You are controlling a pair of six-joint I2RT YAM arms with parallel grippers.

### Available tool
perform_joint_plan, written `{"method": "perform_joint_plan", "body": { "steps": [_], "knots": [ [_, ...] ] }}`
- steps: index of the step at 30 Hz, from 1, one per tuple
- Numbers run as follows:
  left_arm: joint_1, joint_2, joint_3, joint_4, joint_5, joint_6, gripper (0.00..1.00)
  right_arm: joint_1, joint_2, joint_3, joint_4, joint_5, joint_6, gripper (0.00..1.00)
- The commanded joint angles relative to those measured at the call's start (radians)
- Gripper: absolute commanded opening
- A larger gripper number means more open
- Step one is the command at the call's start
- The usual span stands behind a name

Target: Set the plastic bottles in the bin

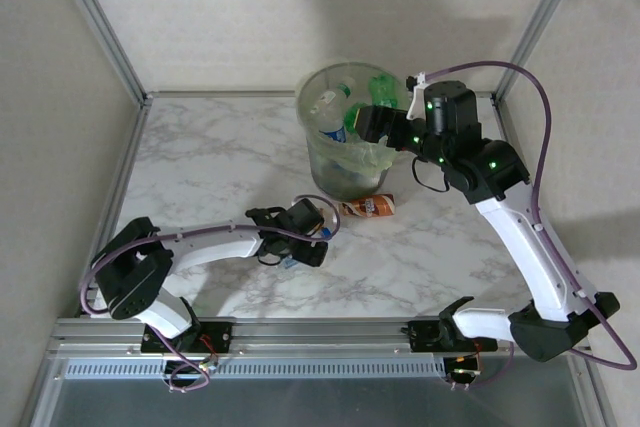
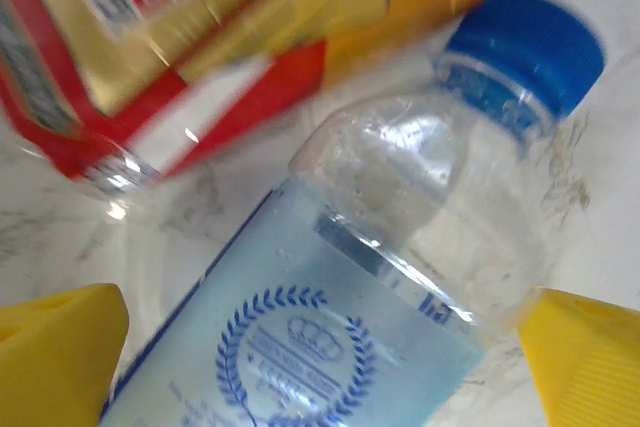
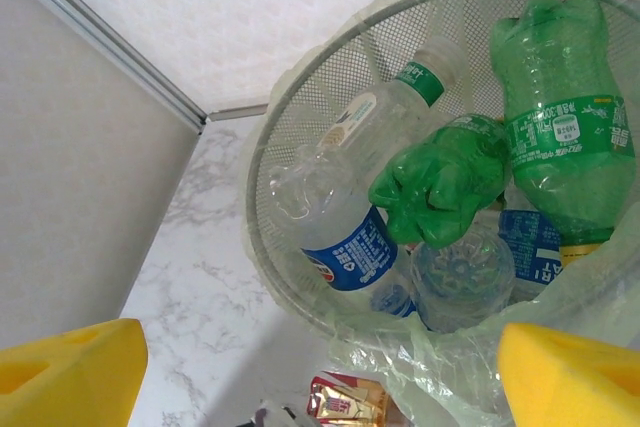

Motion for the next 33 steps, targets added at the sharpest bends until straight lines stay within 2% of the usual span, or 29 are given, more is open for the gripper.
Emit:
{"method": "perform_joint_plan", "body": {
  "steps": [1, 5, 10, 17, 25, 30, 33],
  "knots": [
    [-0.002, 0.019, -0.014, -0.003, 0.077, 0.017, 0.99, 0.007, -0.018, -0.005, 0.026, 0.009, 0.012, 0.9],
    [-0.007, 0.023, -0.012, 0.002, 0.06, 0.008, 0.95, 0.006, -0.014, 0.001, 0.021, 0.009, 0.013, 0.9],
    [-0.012, 0.047, -0.014, 0.008, 0.011, -0.012, 0.84, 0.006, -0.018, 0.001, 0.018, 0.015, 0.014, 0.88],
    [-0.028, 0.003, -0.002, 0.008, -0.06, -0.007, 0.71, 0.006, -0.016, 0.01, 0.016, 0.021, 0.016, 0.86],
    [-0.043, -0.1, 0.013, 0.034, -0.024, 0.023, 0.61, -0.004, 0.006, 0.069, -0.009, 0.02, 0.029, 0.86],
    [-0.045, -0.16, 0.034, 0.024, -0.004, 0.042, 0.61, -0.057, 0.045, 0.133, -0.031, -0.097, 0.045, 0.86],
    [-0.045, -0.175, 0.057, -0.001, -0.004, 0.054, 0.57, -0.061, 0.057, 0.144, -0.04, -0.116, 0.043, 0.85]
  ]
}}
